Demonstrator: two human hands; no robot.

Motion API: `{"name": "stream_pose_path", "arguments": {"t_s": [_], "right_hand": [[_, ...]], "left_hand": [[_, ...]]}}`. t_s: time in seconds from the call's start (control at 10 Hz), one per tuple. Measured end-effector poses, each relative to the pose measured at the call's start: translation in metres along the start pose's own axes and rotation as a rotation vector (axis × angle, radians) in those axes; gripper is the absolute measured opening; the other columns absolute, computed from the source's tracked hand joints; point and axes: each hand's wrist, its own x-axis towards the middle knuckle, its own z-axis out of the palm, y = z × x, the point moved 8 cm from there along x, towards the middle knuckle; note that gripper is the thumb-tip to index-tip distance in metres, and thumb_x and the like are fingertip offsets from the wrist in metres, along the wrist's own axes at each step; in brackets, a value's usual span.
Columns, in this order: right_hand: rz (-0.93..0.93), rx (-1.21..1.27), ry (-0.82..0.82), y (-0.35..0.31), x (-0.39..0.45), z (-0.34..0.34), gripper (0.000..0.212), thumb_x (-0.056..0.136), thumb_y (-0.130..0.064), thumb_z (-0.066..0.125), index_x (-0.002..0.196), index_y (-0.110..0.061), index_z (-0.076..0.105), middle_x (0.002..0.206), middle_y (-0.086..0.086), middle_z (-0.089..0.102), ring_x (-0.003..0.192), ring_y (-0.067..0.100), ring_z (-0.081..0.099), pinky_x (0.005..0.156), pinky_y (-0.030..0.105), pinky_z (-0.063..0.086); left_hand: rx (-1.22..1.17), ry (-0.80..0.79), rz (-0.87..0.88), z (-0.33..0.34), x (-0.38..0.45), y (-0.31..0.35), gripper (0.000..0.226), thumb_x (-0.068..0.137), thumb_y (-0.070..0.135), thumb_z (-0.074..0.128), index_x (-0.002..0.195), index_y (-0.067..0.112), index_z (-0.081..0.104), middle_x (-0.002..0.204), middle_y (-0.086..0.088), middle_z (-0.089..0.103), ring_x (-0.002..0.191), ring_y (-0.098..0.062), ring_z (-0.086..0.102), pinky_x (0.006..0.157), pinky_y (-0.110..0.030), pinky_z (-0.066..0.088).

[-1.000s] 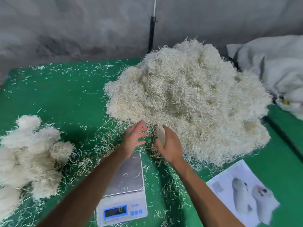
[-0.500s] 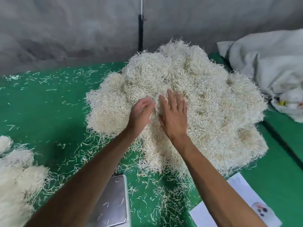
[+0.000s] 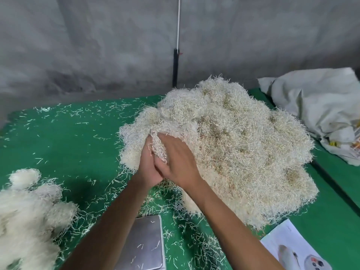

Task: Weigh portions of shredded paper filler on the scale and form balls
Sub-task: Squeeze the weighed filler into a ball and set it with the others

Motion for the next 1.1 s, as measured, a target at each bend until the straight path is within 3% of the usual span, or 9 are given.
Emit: {"name": "stream_pose_path", "arguments": {"t_s": [0.1,0.2,0.3,0.4,0.5,0.7,0.8,1.0,1.1], "right_hand": [[0.055,0.062,-0.009,-0.02,-0.008,0.012,0.066,0.101,-0.068,0.037,0.152,-0.027,0.047,0.16,0.003,0.043,0.146,0.023,0.04,0.122,0.052,0.029],[0.254,0.369,0.001,-0.03,-0.019,0.023,0.069,0.099,-0.076,0.031,0.146,-0.03,0.052,0.157,-0.007,0.042,0.139,0.01,0.046,0.118,0.05,0.038],[0.446,0.759,-0.053,-0.044,-0.031,0.045,0.065,0.097,-0.079,0.031,0.149,-0.041,0.043,0.15,-0.007,0.052,0.111,-0.001,0.064,0.093,0.034,0.059],[0.491,0.89,-0.227,-0.074,-0.049,0.075,0.07,0.09,-0.086,0.042,0.151,-0.052,0.036,0.154,-0.023,0.039,0.129,0.002,0.054,0.088,0.022,0.055],[0.576,0.857,-0.324,-0.088,-0.074,0.108,0.108,0.076,-0.086,0.067,0.162,-0.039,0.022,0.165,-0.017,0.025,0.146,0.01,0.035,0.117,0.039,0.037],[0.731,0.7,-0.396,-0.075,-0.131,0.136,0.101,0.09,-0.083,0.048,0.165,-0.028,0.009,0.159,0.012,0.045,0.136,0.026,0.055,0.107,0.036,0.035],[0.526,0.275,-0.593,-0.072,-0.156,0.144,0.101,0.092,-0.088,0.019,0.164,-0.018,0.008,0.087,0.006,0.071,0.073,0.013,0.073,0.092,0.042,0.059],[0.509,-0.001,-0.396,-0.046,-0.167,0.129,0.078,0.104,-0.068,0.013,0.153,-0.013,0.041,0.149,0.015,0.055,0.133,0.031,0.056,0.113,0.051,0.043],[0.537,0.071,-0.355,-0.044,-0.173,0.123,0.074,0.107,-0.061,0.015,0.153,-0.009,0.041,0.152,0.017,0.052,0.137,0.032,0.053,0.113,0.049,0.042]], "left_hand": [[-0.039,0.119,0.027,-0.044,-0.026,0.02,0.025,0.108,0.025,0.044,0.11,0.026,0.069,0.095,0.009,0.063,0.079,0.018,0.065,0.067,-0.008,0.053],[0.02,0.327,0.092,-0.1,-0.077,0.043,0.046,0.106,0.036,0.044,0.15,0.024,0.038,0.103,0.018,0.047,0.133,0.002,0.048,0.111,-0.024,0.041],[0.042,0.4,0.075,-0.124,-0.111,0.052,0.063,0.099,0.055,0.044,0.146,0.013,0.043,0.134,-0.008,0.061,0.135,-0.032,0.05,0.107,-0.052,0.045],[0.305,0.23,0.004,-0.118,-0.134,0.045,0.087,0.083,0.074,0.058,0.15,0.021,0.041,0.152,-0.015,0.046,0.138,-0.033,0.047,0.111,-0.055,0.04],[0.317,0.189,0.001,-0.134,-0.149,0.026,0.101,0.075,0.09,0.051,0.157,0.037,0.023,0.165,-0.001,0.017,0.152,-0.023,0.019,0.123,-0.052,0.016],[0.449,0.513,-0.171,-0.199,-0.186,-0.016,0.083,0.083,0.08,0.051,0.143,0.022,0.046,0.148,-0.01,0.042,0.121,-0.032,0.05,0.076,-0.046,0.062],[0.464,0.559,-0.201,-0.221,-0.197,-0.046,0.072,0.094,0.071,0.042,0.14,0.015,0.047,0.134,-0.012,0.05,0.112,-0.032,0.056,0.069,-0.043,0.063],[0.744,0.636,-0.116,-0.239,-0.208,-0.062,0.047,0.1,0.059,0.045,0.078,0.018,0.049,0.088,-0.006,0.052,0.087,-0.023,0.057,0.077,-0.055,0.059],[0.756,0.617,-0.054,-0.237,-0.213,-0.062,0.039,0.099,0.054,0.051,0.085,0.018,0.053,0.087,-0.004,0.054,0.084,-0.023,0.059,0.071,-0.044,0.061]]}}
